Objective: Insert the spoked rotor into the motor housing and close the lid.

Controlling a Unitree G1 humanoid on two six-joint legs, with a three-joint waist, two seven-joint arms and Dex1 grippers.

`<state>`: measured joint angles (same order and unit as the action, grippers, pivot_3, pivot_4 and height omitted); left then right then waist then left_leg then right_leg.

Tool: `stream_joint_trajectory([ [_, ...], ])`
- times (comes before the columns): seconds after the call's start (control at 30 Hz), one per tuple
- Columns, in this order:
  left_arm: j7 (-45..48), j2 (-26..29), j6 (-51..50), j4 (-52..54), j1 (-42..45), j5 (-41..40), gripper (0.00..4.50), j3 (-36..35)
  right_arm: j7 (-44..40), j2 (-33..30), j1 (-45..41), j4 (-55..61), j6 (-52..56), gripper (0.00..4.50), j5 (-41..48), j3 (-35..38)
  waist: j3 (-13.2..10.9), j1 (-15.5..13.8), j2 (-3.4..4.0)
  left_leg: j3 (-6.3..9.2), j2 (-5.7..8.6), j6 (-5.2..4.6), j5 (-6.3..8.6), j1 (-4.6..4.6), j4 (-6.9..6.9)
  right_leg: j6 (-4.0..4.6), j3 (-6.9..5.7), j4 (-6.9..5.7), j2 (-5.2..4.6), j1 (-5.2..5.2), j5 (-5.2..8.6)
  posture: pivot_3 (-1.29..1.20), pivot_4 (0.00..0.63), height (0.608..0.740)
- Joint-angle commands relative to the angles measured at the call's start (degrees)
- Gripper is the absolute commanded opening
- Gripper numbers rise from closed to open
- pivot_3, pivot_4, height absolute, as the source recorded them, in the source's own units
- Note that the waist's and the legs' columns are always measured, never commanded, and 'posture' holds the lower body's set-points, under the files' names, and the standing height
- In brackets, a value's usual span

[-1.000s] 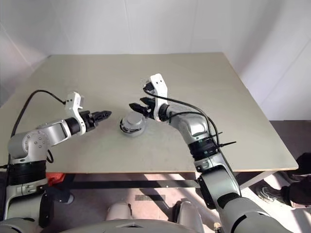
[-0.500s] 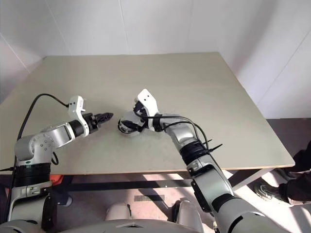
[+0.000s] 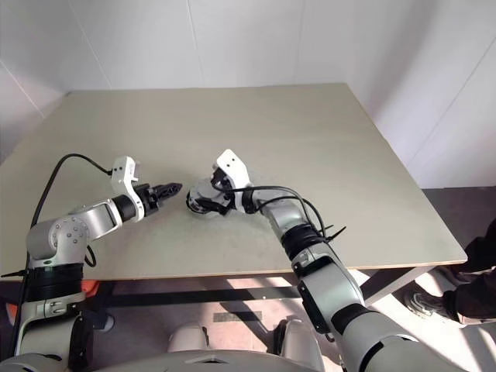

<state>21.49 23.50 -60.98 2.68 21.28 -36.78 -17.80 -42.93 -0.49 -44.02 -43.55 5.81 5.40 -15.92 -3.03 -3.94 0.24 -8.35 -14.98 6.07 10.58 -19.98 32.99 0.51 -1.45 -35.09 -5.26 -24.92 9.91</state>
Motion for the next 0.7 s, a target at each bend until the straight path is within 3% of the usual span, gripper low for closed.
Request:
stream_joint_trajectory([
  [0.03, 0.08, 0.22, 1.07, 1.38, 0.96, -0.33, 2.09, -0.2, 0.09, 0.44, -1.43, -0.28, -2.1, 4.43, -1.14, 0.84, 0.0, 0.0, 0.0, 0.0, 0.0, 0.0, 0.0, 0.01, 0.0, 0.0, 0.0, -0.01, 0.0, 0.0, 0.0, 0.0, 0.0, 0.74],
  [0.17, 0.08, 0.24, 1.24, 1.0, 1.09, -0.06, 2.09, 0.09, 0.13, 0.66, -1.24, -0.26, -2.89, 4.28, -1.68, 1.03, 0.0, 0.0, 0.0, 0.0, 0.0, 0.0, 0.0, 0.02, 0.02, 0.01, 0.01, -0.04, 0.0, 0.01, 0.0, 0.0, 0.0, 0.74],
  [0.33, 0.43, 1.85, 2.1, -0.24, 0.93, 0.53, 2.09, -1.07, -0.31, 0.09, -1.51, 0.82, -2.74, 2.96, -1.84, 1.57, 0.0, 0.01, 0.0, 0.0, 0.0, -0.01, 0.0, 0.03, 0.03, 0.01, 0.01, -0.06, 0.0, 0.0, -0.01, 0.0, 0.0, 0.74],
  [0.53, 1.49, 5.51, 3.87, -3.37, -0.68, 1.35, 2.09, -3.59, -1.52, 0.08, -1.56, 2.99, -1.69, 2.96, -0.35, 3.21, 0.0, 0.02, 0.0, 0.0, -0.01, -0.02, 0.01, 0.01, 0.02, 0.02, 0.0, -0.04, 0.01, -0.02, 0.0, 0.0, 0.0, 0.74],
  [0.7, 1.46, 5.43, 4.36, -3.68, -2.3, 1.2, 2.09, -4.18, -3.94, 0.27, -0.6, 4.77, -0.54, 2.96, -0.38, 2.77, -0.01, -0.1, -0.01, 0.0, -0.01, -0.06, 0.03, 0.03, 0.04, 0.02, -0.01, -0.01, -0.01, -0.04, 0.0, 0.0, 0.0, 0.74],
])
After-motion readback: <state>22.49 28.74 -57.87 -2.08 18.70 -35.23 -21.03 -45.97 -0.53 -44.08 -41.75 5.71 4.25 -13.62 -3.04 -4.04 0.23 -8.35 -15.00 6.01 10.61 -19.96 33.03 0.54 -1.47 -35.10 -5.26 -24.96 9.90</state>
